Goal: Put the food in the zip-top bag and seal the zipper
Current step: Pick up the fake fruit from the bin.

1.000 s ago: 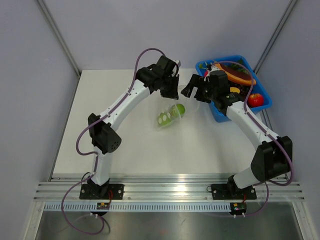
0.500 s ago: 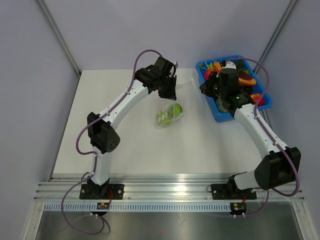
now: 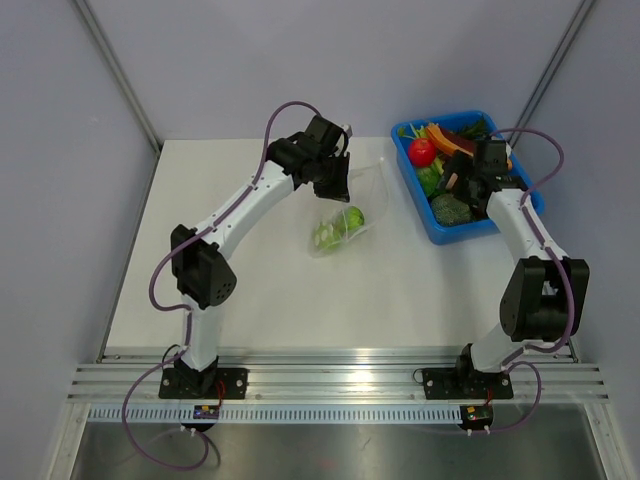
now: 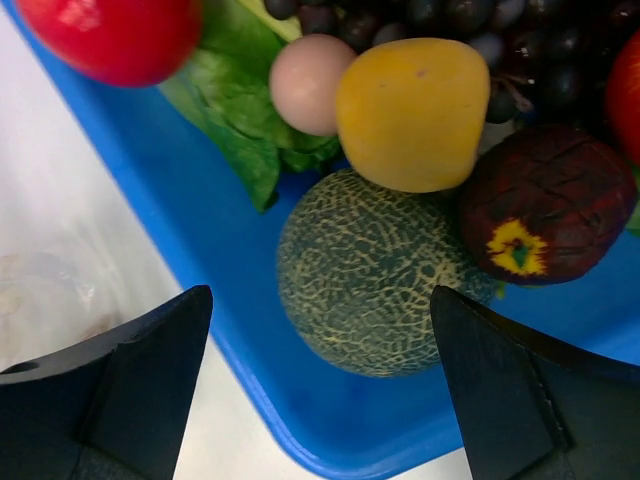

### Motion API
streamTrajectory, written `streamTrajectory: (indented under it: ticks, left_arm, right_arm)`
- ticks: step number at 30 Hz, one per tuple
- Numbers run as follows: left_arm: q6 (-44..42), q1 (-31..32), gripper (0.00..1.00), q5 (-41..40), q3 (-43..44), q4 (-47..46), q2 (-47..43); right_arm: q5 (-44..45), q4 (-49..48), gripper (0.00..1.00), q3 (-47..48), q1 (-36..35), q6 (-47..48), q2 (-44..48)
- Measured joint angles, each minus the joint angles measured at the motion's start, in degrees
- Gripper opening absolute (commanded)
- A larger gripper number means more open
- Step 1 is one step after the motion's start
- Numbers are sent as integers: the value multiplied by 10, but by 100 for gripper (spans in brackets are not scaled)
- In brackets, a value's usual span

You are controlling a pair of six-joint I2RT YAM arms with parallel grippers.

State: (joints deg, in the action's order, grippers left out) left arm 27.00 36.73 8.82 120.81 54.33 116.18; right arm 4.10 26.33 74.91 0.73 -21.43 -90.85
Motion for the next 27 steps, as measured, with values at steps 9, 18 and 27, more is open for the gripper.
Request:
streamTrajectory:
  ticks: [9, 18, 27]
  left_arm:
    - [-2, 0, 0, 0, -5, 0, -7]
    - [-2, 0, 0, 0, -6, -1, -7]
    - [-1, 0, 0, 0, -5, -3, -7]
  right_arm:
    - [11, 23, 98, 56, 53, 43, -33]
    - [8, 38, 99, 156, 61, 93, -138]
    - [-23, 69, 76, 229, 61, 100, -219]
